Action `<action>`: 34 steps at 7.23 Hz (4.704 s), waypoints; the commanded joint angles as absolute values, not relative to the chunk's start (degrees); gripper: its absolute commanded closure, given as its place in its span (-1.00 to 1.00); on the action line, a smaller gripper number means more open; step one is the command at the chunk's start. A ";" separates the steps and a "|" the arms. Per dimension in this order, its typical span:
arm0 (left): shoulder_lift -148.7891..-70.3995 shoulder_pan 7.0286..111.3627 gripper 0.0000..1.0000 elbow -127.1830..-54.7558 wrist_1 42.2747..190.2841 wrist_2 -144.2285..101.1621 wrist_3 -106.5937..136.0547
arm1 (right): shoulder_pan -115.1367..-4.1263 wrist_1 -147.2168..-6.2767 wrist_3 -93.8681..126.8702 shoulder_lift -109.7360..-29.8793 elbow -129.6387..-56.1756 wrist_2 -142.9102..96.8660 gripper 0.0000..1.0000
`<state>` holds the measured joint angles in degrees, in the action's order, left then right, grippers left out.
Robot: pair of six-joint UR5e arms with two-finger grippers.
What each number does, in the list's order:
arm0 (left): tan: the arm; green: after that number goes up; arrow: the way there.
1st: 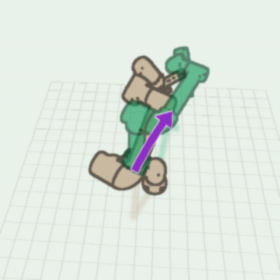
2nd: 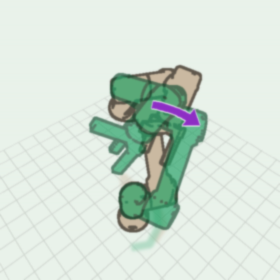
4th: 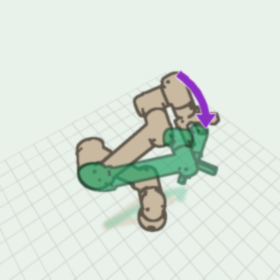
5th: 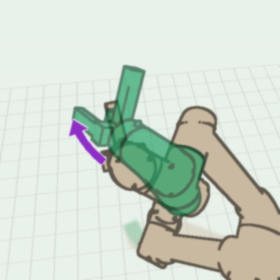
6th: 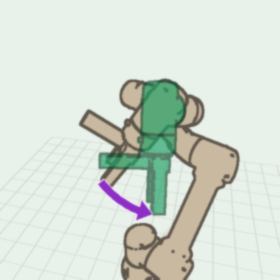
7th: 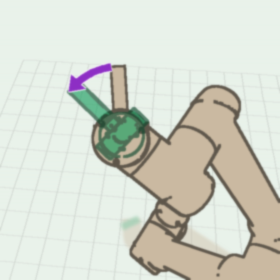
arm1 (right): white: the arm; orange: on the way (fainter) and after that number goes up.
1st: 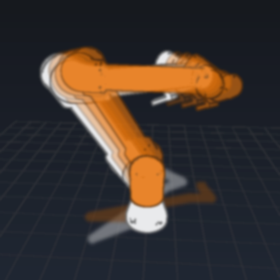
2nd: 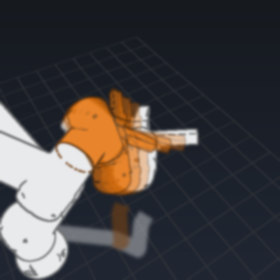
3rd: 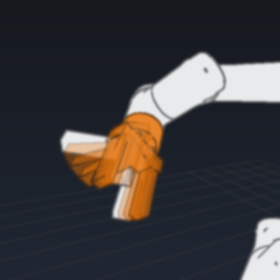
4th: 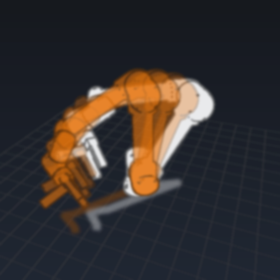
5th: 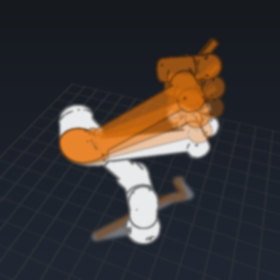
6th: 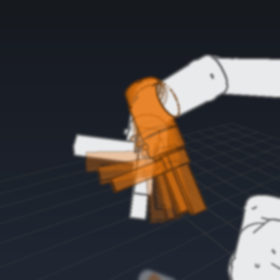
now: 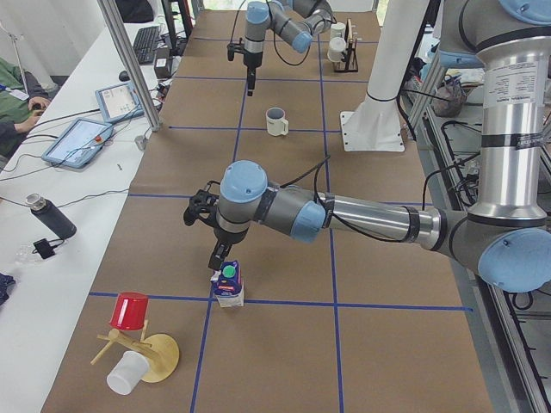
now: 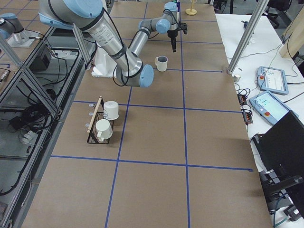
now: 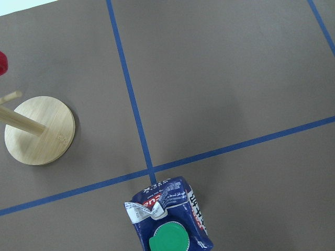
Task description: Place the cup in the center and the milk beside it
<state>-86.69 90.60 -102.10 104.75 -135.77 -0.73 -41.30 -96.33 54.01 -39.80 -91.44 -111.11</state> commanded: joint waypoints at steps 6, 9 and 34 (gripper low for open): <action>-86.48 90.53 -0.98 -101.78 105.56 -135.70 -1.41 | -84.43 -94.75 -9.29 -84.94 -98.17 -124.43 -1.00; -86.48 90.53 -0.98 -98.72 106.69 -135.17 -1.41 | -87.97 -91.87 -9.23 -96.56 -98.70 -123.31 -1.00; -90.61 80.07 1.00 -86.65 122.43 -134.19 17.14 | -87.89 -87.63 -8.44 -96.33 -95.19 -124.10 -1.00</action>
<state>-90.46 80.00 -85.31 122.88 -132.46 17.06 -87.89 -87.63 -8.44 -96.33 -95.19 -124.10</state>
